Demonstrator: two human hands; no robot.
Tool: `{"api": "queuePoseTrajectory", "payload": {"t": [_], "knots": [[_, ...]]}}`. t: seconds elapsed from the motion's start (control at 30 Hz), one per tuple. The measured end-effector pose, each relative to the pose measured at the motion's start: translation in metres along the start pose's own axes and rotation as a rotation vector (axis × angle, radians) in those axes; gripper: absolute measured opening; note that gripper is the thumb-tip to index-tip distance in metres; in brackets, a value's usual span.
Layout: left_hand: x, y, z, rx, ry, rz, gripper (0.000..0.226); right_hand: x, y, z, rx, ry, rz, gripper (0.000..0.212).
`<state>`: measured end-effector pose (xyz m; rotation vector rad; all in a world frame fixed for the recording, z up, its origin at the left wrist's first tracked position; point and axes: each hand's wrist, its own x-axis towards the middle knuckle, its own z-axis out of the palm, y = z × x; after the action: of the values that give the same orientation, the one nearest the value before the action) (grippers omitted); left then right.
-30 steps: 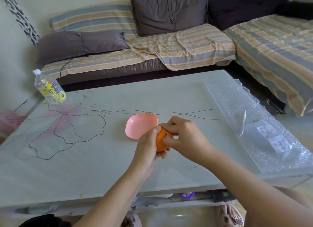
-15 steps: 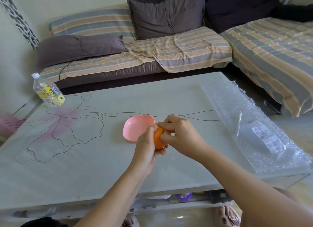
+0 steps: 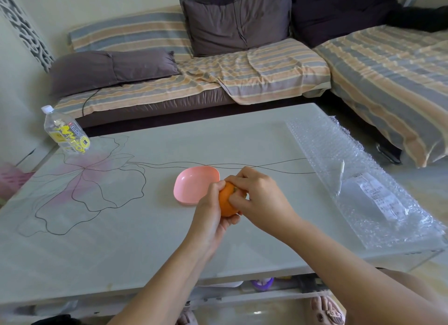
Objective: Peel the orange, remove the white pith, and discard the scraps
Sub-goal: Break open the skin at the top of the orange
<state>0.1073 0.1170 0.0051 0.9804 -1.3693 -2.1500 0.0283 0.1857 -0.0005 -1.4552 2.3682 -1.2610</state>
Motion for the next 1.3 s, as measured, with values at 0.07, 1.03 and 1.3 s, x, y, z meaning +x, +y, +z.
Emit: {"api": "queuePoseTrajectory", "payload": {"t": [0.07,1.03,1.3], "knots": [[0.002,0.000,0.001,-0.050,-0.005,-0.019,0.028,0.002,0.001,0.001,0.013,-0.003,0.015,0.036],[0.009,0.004,0.015,-0.064,-0.164,-0.149,0.023,0.005,0.029,-0.043,0.144,-0.124,-0.014,0.016],[0.016,0.003,0.016,-0.154,-0.133,-0.094,0.027,0.000,0.034,-0.038,0.188,0.009,-0.080,0.021]]}}
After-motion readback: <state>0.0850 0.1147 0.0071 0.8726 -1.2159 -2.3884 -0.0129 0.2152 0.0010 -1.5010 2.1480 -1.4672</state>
